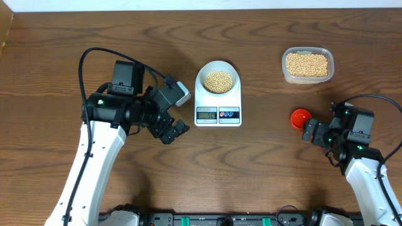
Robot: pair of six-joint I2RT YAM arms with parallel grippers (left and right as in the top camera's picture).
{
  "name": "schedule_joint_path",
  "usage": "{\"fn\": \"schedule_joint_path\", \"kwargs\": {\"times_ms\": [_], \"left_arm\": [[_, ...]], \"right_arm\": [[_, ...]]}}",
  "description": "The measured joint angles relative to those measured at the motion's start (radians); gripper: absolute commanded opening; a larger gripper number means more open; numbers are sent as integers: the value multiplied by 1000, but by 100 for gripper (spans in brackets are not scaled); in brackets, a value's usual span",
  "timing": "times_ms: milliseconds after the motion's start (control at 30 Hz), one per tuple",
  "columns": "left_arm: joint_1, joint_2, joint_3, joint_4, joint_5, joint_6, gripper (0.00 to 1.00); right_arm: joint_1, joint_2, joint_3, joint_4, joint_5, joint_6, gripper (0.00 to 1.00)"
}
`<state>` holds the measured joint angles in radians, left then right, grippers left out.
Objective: Scoop item into bowl and weigh 50g on scale
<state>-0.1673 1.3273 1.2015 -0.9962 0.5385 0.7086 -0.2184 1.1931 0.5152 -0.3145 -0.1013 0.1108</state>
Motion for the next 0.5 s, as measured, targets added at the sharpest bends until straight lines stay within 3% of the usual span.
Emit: {"fn": "schedule_joint_path", "kwargs": {"times_ms": [500], "left_arm": [[0,0,0,0,0,0,98]], "right_arm": [[0,-31,0,70,-61,6,99]]}}
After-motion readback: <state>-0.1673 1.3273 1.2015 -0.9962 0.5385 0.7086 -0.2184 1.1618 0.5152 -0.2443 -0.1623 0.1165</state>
